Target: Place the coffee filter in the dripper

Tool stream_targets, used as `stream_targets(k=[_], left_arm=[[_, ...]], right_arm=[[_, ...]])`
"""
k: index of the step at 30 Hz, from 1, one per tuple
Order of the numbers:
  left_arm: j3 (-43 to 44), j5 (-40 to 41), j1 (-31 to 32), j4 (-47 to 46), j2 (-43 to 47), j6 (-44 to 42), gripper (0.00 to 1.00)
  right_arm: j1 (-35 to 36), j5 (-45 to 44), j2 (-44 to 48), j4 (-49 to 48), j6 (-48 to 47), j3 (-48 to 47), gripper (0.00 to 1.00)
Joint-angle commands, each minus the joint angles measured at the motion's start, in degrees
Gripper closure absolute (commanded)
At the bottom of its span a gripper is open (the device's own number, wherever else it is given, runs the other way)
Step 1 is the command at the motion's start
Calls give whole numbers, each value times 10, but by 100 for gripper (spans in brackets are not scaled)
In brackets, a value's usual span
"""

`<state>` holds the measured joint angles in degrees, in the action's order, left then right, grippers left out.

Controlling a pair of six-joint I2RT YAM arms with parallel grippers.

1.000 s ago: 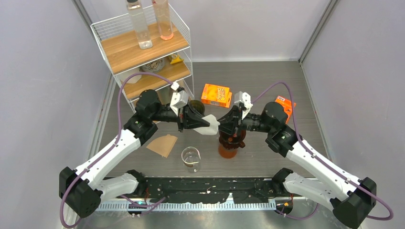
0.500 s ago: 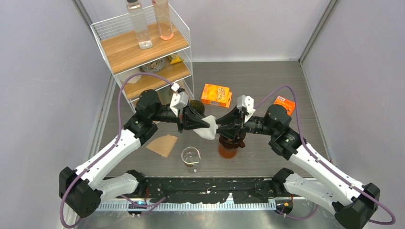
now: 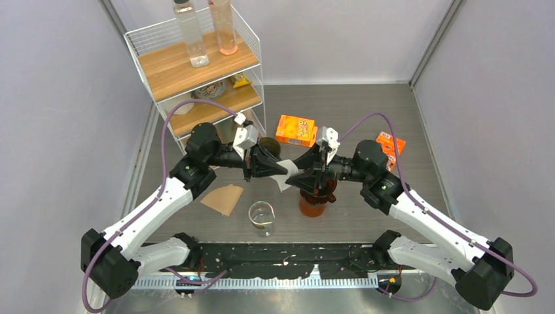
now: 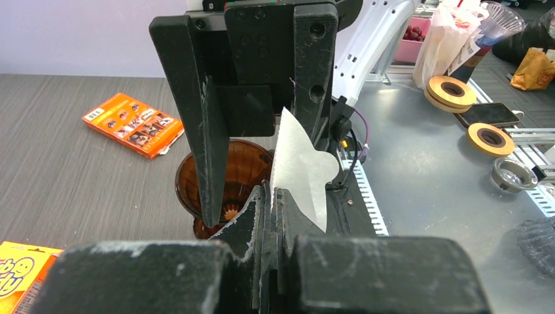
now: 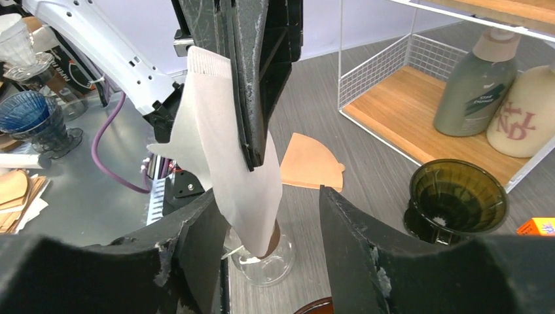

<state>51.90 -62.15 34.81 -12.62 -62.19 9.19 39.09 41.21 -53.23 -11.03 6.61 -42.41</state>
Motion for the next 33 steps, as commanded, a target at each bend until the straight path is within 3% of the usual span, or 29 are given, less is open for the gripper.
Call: stream_targets(k=[1, 6, 14, 19, 21, 24, 30, 33], left_arm=[[4, 1, 0, -25, 1, 9, 100], [1, -5, 0, -25, 7, 7, 100], [1, -26, -1, -23, 9, 1, 100], [0, -33, 0, -22, 8, -4, 100], [1, -39, -1, -19, 8, -8, 100], [2, -42, -1, -9, 8, -17, 100], [6, -62, 0, 10, 7, -40, 100], [7, -67, 0, 25, 7, -57, 100]], right_arm=[[16, -11, -3, -39, 18, -17, 42], [20, -54, 3, -29, 16, -18, 43], [20, -56, 8, -23, 10, -20, 59], [20, -17, 12, -22, -2, -20, 86], [20, 0, 15, -23, -6, -20, 89], [20, 28, 19, -20, -16, -20, 88], [20, 32, 36, 25, -49, -31, 66], [20, 11, 47, 35, -58, -34, 61]])
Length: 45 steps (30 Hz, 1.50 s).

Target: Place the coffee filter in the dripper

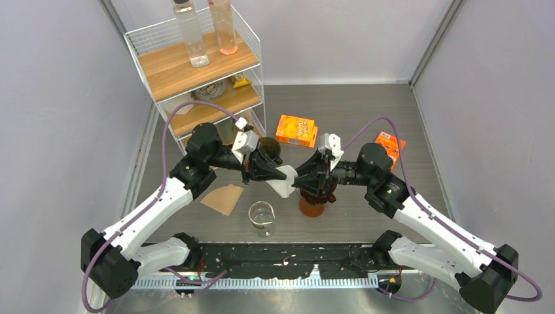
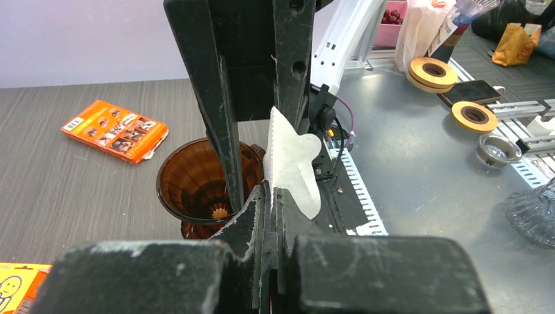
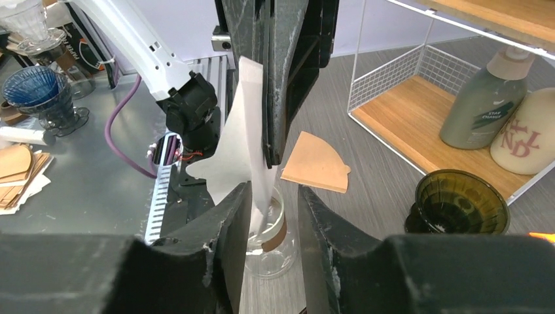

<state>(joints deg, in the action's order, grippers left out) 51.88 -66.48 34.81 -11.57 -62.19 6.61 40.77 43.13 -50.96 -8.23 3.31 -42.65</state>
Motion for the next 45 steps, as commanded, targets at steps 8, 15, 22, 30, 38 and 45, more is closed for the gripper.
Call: stream_targets(k=[8, 15, 22, 30, 38, 45], left_arm=[[9, -60, 0, 38, 8, -59, 100], [9, -61, 0, 35, 11, -58, 100], [5, -54, -1, 17, 12, -43, 100], [1, -55, 0, 6, 13, -37, 100], [2, -51, 0, 2, 9, -30, 100], [8, 23, 0, 18, 21, -32, 67]], right_arm=[[4, -20, 40, 37, -49, -41, 70], [4, 36, 18, 34, -46, -50, 69], [10, 45, -14, 19, -37, -51, 69], [18, 56, -27, 20, -49, -52, 82], [21, 81, -19, 21, -61, -49, 95], [21, -61, -7, 20, -43, -50, 95]])
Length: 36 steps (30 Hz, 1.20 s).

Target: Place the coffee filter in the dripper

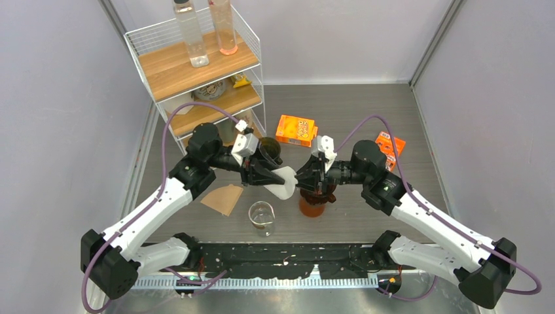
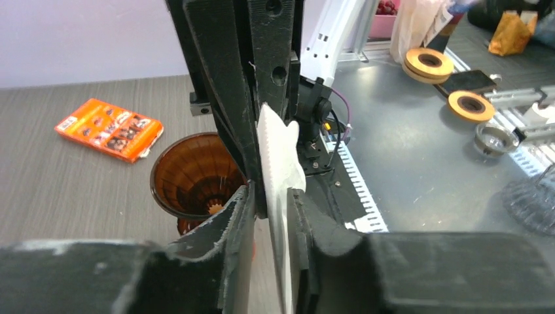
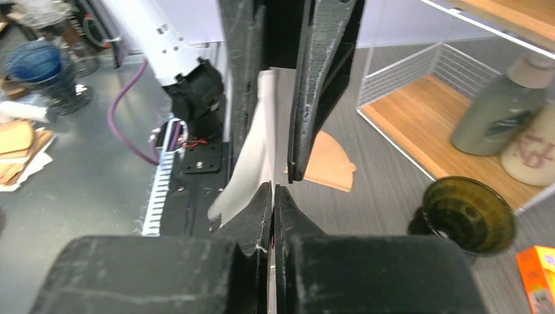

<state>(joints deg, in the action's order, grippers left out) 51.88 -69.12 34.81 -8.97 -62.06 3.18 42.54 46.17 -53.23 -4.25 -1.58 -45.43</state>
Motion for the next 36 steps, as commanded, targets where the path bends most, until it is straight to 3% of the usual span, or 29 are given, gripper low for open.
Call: stream_targets(k=[1, 3, 9, 11, 14, 17, 19, 26, 36], left_arm=[[10, 70, -1, -1, 22, 1, 56], [13, 111, -1, 15, 31, -3, 38], [8, 317, 0, 24, 64, 28, 1], [4, 385, -1, 25, 76, 45, 1], [-6, 452, -1, 22, 92, 57, 0], [4, 502, 2, 33, 89, 67, 0], [17, 537, 6, 52, 79, 65, 0], [53, 574, 57, 46, 13, 33, 0], [107, 626, 76, 61, -63, 29, 0]], right_arm=[[3, -104, 15, -18, 8, -23, 95], [3, -131, 12, -15, 14, -28, 95], [3, -165, 0, -27, 46, -35, 95], [3, -222, -3, -26, 76, -41, 95], [3, -403, -20, 13, 140, -80, 95], [3, -551, -55, 118, 231, -155, 95], [3, -588, -89, 186, 268, -189, 95], [3, -596, -143, 241, 348, -243, 95], [5, -570, -163, 260, 355, -263, 95]])
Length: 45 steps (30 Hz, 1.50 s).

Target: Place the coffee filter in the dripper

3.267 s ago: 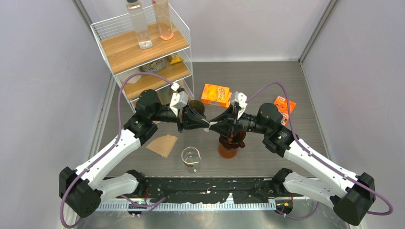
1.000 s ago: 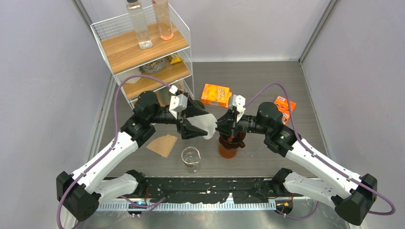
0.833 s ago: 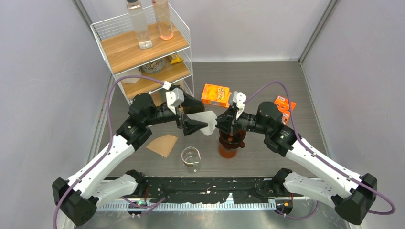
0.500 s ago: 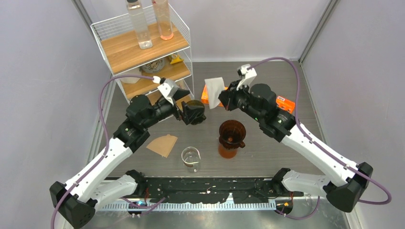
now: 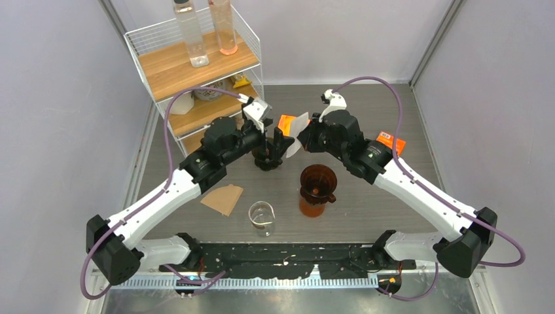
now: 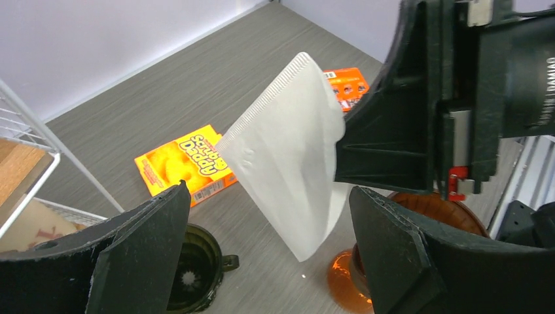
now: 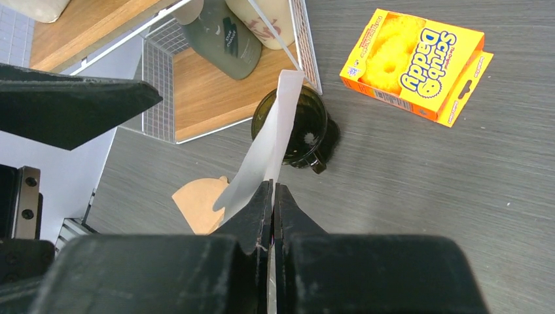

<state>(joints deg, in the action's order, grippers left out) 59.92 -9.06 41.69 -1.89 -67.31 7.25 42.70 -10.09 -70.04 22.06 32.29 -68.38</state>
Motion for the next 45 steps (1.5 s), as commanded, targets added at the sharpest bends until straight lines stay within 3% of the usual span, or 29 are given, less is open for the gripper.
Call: stream_targets(k=[1, 7, 13, 25, 33, 45], left_arm=[[28, 34, 10, -8, -15, -12, 0], [47, 84, 36, 14, -42, -36, 0], [63, 217, 50, 18, -55, -44, 0], [82, 288, 72, 31, -80, -62, 6], [99, 246, 74, 48, -95, -58, 17], [128, 262, 74, 79, -126, -45, 35]], right_arm=[[4, -4, 3, -1, 15, -36, 95], [4, 19, -17, 5, 16, -48, 95], [4, 32, -20, 7, 3, -49, 95], [8, 35, -26, 16, -30, -60, 95], [11, 39, -26, 18, -52, -59, 95], [11, 37, -11, 5, -65, -50, 95]])
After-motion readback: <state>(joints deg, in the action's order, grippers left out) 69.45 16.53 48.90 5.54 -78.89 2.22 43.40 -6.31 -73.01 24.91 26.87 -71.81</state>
